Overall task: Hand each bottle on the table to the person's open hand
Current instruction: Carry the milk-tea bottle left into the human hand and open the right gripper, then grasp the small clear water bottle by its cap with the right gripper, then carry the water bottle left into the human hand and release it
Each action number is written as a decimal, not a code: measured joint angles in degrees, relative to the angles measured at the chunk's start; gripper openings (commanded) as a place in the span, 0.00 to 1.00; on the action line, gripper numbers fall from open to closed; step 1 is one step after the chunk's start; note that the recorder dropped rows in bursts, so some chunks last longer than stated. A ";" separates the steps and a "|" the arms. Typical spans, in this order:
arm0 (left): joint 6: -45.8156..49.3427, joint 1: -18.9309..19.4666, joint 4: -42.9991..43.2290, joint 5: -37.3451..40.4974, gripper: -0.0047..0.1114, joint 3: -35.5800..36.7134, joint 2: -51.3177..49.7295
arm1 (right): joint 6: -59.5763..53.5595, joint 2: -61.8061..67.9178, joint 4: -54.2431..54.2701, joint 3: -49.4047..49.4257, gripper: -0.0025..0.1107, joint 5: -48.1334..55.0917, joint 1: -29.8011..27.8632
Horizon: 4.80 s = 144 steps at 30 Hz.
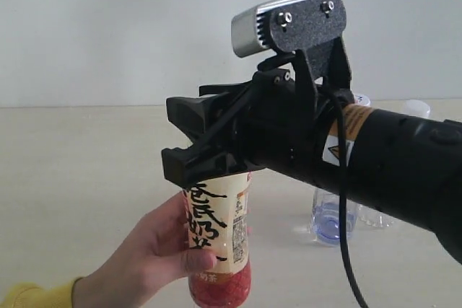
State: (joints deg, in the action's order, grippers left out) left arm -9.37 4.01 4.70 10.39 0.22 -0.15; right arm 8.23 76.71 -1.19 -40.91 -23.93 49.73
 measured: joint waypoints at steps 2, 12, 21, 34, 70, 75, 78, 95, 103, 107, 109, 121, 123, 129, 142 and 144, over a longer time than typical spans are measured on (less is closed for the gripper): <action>0.00 0.00 0.00 0.00 0.08 0.00 0.00 | 0.37 0.02 -0.32 0.02 0.14 0.00 0.00; 0.00 0.00 0.00 0.00 0.08 0.00 0.00 | -6.53 -1.12 6.82 -0.11 0.65 0.28 -1.93; 0.00 0.00 0.00 0.00 0.08 0.00 0.00 | -23.94 -18.56 19.04 -0.11 0.65 9.98 -16.82; 0.00 0.00 0.00 0.00 0.08 0.00 0.00 | -24.19 -12.73 20.26 7.16 0.65 14.72 -40.54; 0.00 0.00 0.00 0.00 0.08 0.00 0.00 | -8.23 1.80 8.10 7.28 0.44 5.88 -38.90; 0.00 0.00 0.00 0.00 0.08 0.00 0.00 | -8.23 1.80 8.10 7.28 0.21 6.36 -38.90; 0.00 0.00 0.00 0.00 0.08 0.00 0.00 | -8.86 1.80 8.10 7.28 0.02 6.36 -38.90; 0.00 0.00 0.00 0.00 0.08 0.00 0.00 | -30.22 -14.94 25.68 7.28 0.02 24.39 -38.90; 0.00 0.00 0.00 0.00 0.08 0.00 0.00 | -20.62 -29.58 18.29 7.28 0.02 39.68 -38.90; 0.00 0.00 0.00 0.00 0.08 0.00 0.00 | -8.23 -35.07 4.28 7.28 0.02 49.42 -38.90; 0.00 0.00 0.00 0.00 0.08 0.00 0.00 | -6.21 -37.78 2.31 7.28 0.02 53.16 -38.64; 0.00 0.00 0.00 0.00 0.08 0.00 0.00 | -23.45 -37.15 25.84 7.28 0.02 50.87 -27.55; 0.00 0.00 0.00 0.00 0.08 0.00 0.00 | -25.83 -33.09 28.05 7.28 0.02 47.03 -23.85; 0.00 0.00 0.00 0.00 0.08 0.00 0.00 | -29.93 -19.66 31.57 7.28 0.02 30.42 -7.96; 0.00 0.00 0.00 0.00 0.08 0.00 0.00 | -32.88 -5.00 31.57 1.08 0.09 12.87 2.31; 0.00 0.00 0.00 0.00 0.08 0.00 0.00 | -33.72 -4.88 31.57 1.06 0.25 12.56 2.34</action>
State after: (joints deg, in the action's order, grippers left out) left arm -9.37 4.01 4.70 10.39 0.22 -0.15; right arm -25.49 71.83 30.38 -39.85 -11.36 52.07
